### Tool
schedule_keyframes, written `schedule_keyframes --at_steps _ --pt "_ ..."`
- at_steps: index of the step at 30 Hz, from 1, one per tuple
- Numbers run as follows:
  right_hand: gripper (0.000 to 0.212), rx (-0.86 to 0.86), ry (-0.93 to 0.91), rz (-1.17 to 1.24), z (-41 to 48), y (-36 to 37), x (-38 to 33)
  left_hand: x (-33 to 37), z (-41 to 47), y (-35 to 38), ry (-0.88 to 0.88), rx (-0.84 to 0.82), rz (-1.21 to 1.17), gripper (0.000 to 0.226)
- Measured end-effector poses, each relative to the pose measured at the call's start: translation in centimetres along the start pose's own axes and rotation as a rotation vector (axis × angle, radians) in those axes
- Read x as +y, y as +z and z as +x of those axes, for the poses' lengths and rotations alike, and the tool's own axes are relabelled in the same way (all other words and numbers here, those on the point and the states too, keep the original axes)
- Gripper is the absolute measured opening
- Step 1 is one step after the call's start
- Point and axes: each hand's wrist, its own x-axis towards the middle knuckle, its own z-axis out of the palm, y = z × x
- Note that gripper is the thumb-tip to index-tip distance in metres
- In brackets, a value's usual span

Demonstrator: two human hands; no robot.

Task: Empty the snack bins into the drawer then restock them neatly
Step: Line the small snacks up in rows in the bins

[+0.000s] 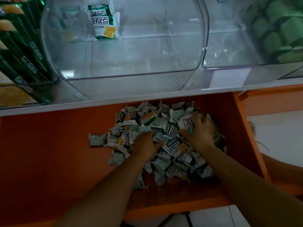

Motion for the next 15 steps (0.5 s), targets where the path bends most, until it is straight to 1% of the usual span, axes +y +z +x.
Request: schedule_keyframes --at_steps 2,4,5,7,9,12,13,15 --pt "0.082 -0.093 0.034 0.101 0.1 0.4 0.3 0.0 0.2 0.1 -0.016 0.024 0.018 0.072" --pt "0.086 -0.117 0.053 0.204 0.1 0.6 0.3 -0.1 -0.1 -0.1 -0.017 0.056 0.013 0.068" --pt "0.086 -0.140 0.076 0.226 0.2 0.6 0.4 -0.1 -0.4 -0.3 -0.023 0.067 -0.036 0.064" --pt "0.085 -0.211 0.106 0.216 -0.1 0.5 0.4 0.0 -1.1 -0.8 -0.036 0.058 -0.209 0.057" --pt "0.076 -0.251 0.090 0.232 -0.2 0.6 0.7 0.2 -2.2 -1.7 -0.029 0.058 -0.367 0.048" --pt "0.047 -0.260 0.000 0.297 -1.2 -0.8 -0.8 0.5 -4.2 -4.2 -0.011 0.067 -0.542 0.038" --pt "0.040 -0.277 -0.034 0.341 -1.8 -1.6 -1.7 0.7 -5.1 -5.2 -0.005 0.071 -0.593 0.037" --pt "0.041 -0.302 -0.088 0.427 -3.3 -3.1 -3.6 0.8 -6.9 -7.4 -0.008 0.076 -0.693 0.038"
